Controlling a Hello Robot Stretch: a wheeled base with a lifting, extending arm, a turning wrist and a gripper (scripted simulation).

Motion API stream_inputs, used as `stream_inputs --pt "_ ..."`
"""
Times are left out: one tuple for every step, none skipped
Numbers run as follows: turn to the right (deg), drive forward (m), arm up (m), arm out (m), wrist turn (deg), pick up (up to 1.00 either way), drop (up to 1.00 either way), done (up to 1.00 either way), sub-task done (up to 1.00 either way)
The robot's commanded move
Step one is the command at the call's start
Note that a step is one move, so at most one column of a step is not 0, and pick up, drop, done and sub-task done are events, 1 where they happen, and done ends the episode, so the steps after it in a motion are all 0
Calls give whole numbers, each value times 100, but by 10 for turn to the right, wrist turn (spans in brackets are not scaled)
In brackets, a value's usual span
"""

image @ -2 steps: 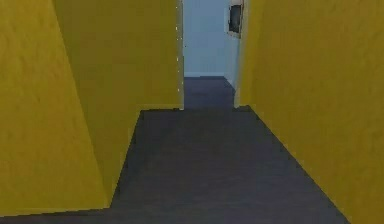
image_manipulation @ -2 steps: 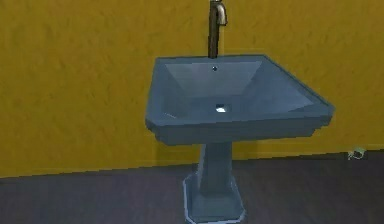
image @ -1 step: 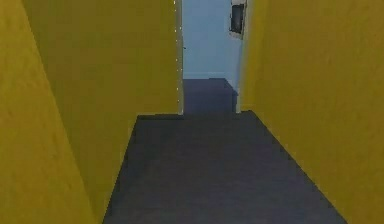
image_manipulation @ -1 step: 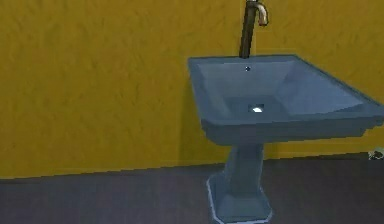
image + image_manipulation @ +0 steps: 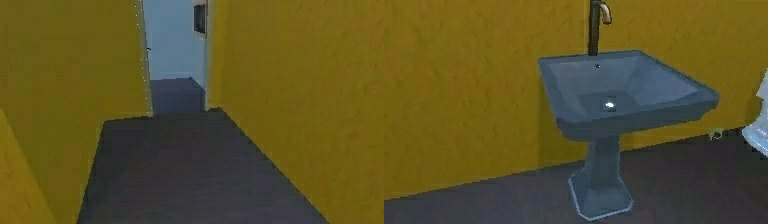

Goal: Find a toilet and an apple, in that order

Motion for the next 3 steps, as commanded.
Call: stream_inputs --pt "0 100 0 0 0 0 0 0 0" --pt "0 100 0 0 0 0 0 0 0" --pt "30 0 0 0 0 0 0 0 0"
